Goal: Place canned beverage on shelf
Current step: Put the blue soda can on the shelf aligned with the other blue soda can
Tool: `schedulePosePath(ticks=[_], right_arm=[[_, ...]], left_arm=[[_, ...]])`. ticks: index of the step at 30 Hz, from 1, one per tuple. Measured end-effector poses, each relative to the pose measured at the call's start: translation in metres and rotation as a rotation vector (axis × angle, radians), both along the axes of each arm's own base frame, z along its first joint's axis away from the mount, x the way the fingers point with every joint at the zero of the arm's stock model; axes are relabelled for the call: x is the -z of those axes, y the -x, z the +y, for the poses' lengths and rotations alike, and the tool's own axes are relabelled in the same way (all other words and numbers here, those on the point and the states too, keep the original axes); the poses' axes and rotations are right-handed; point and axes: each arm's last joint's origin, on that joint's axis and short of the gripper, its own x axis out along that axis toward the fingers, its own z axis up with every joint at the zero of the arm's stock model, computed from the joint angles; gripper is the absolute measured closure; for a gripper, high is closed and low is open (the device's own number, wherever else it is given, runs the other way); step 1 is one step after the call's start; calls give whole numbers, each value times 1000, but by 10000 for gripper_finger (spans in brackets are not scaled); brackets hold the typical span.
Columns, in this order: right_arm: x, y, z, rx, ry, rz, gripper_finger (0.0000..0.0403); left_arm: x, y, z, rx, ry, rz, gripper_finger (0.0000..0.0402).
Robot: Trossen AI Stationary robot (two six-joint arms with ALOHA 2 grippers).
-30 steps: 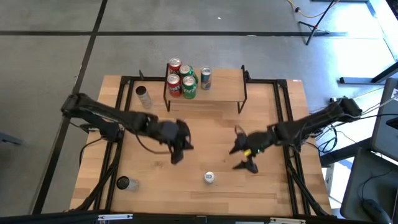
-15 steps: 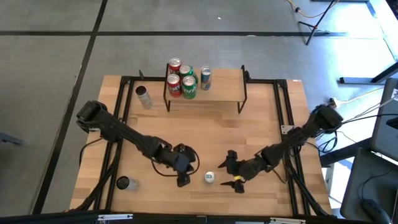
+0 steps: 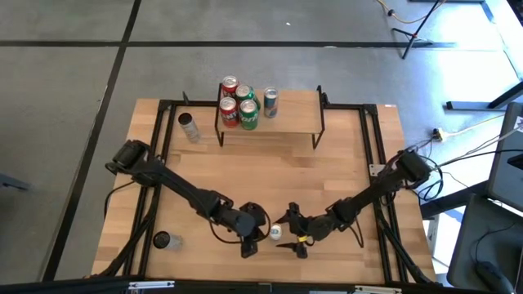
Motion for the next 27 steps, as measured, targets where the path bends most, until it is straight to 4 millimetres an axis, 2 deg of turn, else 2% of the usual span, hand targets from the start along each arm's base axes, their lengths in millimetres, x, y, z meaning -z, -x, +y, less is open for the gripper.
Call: schedulePosePath(ticks=[3, 6, 9, 13, 14, 19, 27], right_arm=[[2, -3, 0, 26, 6, -19, 55], [2, -8, 3, 33, 38, -32, 76], [-2, -16, 8, 22, 42, -51, 119], [-2, -18, 10, 18, 58, -32, 200], [-4, -17, 9, 26, 64, -30, 205], [-20, -13, 0, 27, 128, -18, 205], [-92, -13, -54, 127, 160, -141, 205]], left_arm=[[0, -2, 2, -8, 3, -10, 395], [-1, -4, 6, -17, -1, -20, 395], [-1, -6, 9, -23, 1, -19, 395], [-2, -4, 11, -36, -12, -11, 395], [-6, -3, 12, -45, -18, -19, 395], [-46, 14, 19, -85, -25, -85, 395], [-114, 62, 42, -121, -57, -175, 395]])
